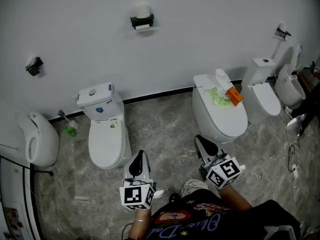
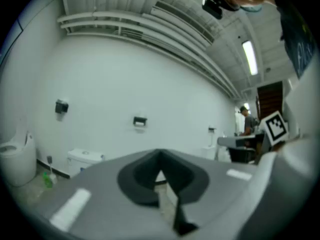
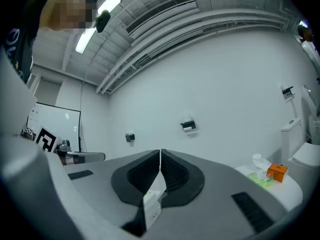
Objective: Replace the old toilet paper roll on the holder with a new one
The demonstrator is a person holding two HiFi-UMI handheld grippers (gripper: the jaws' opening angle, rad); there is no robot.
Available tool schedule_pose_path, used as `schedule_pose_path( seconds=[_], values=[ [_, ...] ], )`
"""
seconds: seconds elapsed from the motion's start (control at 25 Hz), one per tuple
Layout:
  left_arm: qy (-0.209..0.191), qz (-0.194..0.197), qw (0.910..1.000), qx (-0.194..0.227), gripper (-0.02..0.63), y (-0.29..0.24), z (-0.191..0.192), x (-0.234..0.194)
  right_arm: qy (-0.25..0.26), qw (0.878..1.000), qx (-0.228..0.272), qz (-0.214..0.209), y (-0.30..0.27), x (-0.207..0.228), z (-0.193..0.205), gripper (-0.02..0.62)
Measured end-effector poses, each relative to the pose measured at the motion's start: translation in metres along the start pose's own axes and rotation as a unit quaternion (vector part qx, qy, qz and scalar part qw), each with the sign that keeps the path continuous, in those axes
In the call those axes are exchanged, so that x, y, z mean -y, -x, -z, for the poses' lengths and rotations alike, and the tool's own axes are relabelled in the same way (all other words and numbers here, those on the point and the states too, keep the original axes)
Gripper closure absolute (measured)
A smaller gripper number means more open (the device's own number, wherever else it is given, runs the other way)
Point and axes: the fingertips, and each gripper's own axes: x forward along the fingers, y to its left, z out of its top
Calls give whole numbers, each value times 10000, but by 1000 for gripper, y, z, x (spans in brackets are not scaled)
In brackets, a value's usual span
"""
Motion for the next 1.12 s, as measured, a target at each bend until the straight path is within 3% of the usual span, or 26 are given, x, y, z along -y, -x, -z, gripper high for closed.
schedule_pose_path(
  seconds=[0.24, 0.44, 0.64, 0.84, 1.12],
  values=[
    [-26, -43, 9999, 121, 615, -62, 0, -34, 84, 10000, 32, -14, -63, 38, 3, 581],
    [-43, -158, 9998, 104, 615, -156, 6, -72, 92, 9997, 189, -98, -149, 98, -3, 581],
    [-263, -146, 9994, 183, 615, -294, -29, -107, 149, 9991, 359, -149, -261, 183, -34, 580],
    [-392, -3, 9982, 444, 615, -418, -71, -128, 230, 9975, 459, -483, -369, 239, -64, 580],
    [-184, -213, 9992, 280, 615, -490, -80, -165, 61, 9962, 430, -755, -467, 268, -79, 580]
  ],
)
